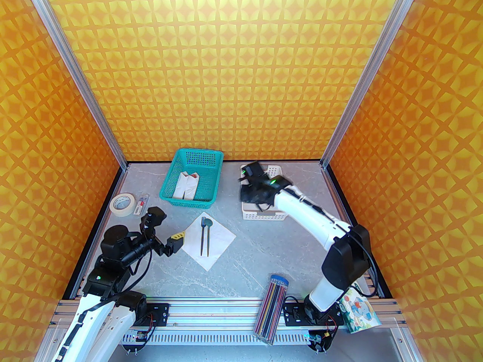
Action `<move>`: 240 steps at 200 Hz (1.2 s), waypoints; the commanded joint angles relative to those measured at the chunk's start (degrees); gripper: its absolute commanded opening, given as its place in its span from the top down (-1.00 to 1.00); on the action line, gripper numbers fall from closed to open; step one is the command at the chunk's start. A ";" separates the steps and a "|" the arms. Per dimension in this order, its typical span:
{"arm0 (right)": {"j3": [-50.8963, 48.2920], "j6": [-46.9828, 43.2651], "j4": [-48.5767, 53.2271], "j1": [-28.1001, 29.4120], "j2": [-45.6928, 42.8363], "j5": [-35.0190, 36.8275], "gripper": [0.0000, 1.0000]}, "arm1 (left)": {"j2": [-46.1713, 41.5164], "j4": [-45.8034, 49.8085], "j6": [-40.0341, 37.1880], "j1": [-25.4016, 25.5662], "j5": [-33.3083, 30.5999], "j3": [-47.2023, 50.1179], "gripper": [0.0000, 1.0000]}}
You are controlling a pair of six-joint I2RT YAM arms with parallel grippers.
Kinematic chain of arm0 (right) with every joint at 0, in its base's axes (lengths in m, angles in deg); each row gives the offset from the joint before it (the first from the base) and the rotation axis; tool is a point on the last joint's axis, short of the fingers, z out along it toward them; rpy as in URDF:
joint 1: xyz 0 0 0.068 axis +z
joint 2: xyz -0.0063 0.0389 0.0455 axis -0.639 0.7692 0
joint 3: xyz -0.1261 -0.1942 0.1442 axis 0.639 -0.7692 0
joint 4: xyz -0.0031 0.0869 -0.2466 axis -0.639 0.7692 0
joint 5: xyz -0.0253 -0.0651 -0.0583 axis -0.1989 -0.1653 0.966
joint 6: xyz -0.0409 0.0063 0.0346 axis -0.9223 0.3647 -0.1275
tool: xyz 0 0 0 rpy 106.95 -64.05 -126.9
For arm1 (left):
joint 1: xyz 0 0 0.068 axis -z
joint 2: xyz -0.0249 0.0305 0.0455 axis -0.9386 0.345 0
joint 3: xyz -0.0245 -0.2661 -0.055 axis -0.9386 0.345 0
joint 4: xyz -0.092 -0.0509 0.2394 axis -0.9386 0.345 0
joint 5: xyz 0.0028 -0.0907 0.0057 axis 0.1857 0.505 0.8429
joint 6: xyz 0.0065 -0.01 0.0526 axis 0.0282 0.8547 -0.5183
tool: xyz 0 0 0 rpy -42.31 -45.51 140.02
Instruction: Place the utensils on the paper napkin and roll it up
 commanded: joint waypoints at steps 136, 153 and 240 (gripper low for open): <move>20.93 -21.80 12.90 -9.38 29.06 -4.87 0.25 | 0.74 -3.40 3.37 0.25 0.50 1.77 -0.98; 21.26 -22.23 13.45 -9.35 30.15 -4.70 0.24 | 1.13 -3.23 3.28 0.25 0.48 1.64 -0.98; 24.70 -22.45 15.79 -10.26 34.96 -6.66 0.24 | 1.38 -3.00 3.35 0.31 0.54 1.65 -0.98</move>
